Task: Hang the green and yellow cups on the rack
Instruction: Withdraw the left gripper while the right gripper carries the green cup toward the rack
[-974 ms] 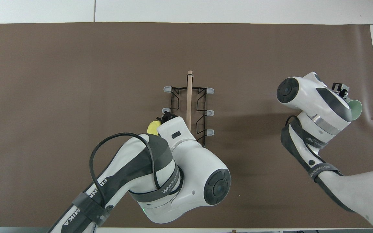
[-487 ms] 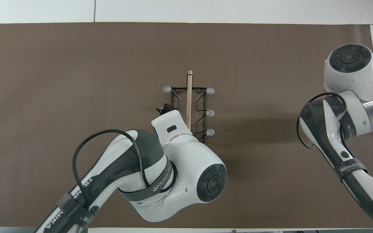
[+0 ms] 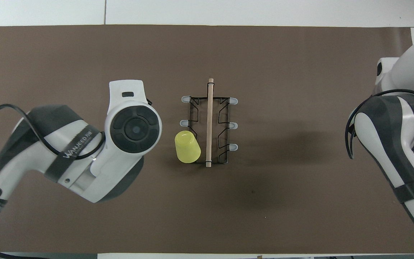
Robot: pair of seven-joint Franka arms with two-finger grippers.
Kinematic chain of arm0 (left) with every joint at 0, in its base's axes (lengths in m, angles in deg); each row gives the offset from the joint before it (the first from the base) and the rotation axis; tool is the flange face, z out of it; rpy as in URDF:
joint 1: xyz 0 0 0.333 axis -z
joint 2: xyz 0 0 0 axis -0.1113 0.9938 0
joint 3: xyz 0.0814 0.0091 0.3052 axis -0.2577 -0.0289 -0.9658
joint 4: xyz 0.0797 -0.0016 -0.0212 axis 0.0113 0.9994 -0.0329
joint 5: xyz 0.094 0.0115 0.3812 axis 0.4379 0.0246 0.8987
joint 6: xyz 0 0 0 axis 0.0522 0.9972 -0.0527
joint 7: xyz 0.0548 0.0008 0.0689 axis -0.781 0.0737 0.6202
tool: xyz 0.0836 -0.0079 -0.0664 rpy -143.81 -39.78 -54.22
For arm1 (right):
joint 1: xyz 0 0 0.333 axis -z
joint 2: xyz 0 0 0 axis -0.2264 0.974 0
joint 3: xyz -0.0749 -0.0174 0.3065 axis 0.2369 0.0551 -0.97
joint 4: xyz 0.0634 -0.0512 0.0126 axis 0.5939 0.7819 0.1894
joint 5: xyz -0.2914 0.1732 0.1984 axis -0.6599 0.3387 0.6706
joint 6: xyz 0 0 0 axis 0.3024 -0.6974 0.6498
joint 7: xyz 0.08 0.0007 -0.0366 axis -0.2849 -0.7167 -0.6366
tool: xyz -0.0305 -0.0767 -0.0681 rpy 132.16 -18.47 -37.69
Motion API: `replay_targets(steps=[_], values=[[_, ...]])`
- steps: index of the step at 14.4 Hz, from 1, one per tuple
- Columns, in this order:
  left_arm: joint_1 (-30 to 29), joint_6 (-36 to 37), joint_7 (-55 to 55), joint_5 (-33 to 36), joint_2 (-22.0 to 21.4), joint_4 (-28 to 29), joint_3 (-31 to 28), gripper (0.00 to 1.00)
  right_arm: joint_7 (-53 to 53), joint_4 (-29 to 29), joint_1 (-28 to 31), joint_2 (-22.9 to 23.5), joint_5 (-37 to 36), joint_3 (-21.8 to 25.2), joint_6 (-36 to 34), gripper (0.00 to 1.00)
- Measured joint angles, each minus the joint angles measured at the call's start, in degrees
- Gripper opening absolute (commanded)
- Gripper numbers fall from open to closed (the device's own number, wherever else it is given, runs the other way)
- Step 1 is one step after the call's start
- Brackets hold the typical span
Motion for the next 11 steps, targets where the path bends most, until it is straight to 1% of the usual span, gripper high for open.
replay_targets(steps=[2,4,6,7,9,11], values=[[-5.0,-0.3,-12.1,-3.7,-0.5,0.0,-0.1,1.0,-2.1,-0.2,0.0,-1.6,5.9,-0.1,-0.1,0.0],[-10.1,-0.7,-23.5,-7.3,-0.8,0.0,-0.2,1.0,-2.7,-0.7,-0.3,-3.5,13.5,-0.5,-2.7,0.0],[-15.1,-1.2,-33.7,-10.6,-1.2,0.0,-0.2,1.0,-2.7,-1.0,-1.5,-5.6,18.7,-0.9,-4.2,0.0],[-17.4,-1.4,-38.9,-12.2,-1.4,0.0,-0.2,1.0,-2.6,-1.0,-2.1,-6.6,23.2,-1.0,-4.2,0.0],[-21.7,-2.9,-49.6,-14.9,-1.7,0.0,-0.3,1.0,-2.5,-0.9,-2.8,-7.9,34.4,-1.1,-4.3,0.0],[-25.2,-3.5,-58.7,-17.3,-1.9,-0.2,-0.3,1.0,-2.6,-0.8,-3.1,-8.2,43.6,-1.3,-2.3,0.0]])
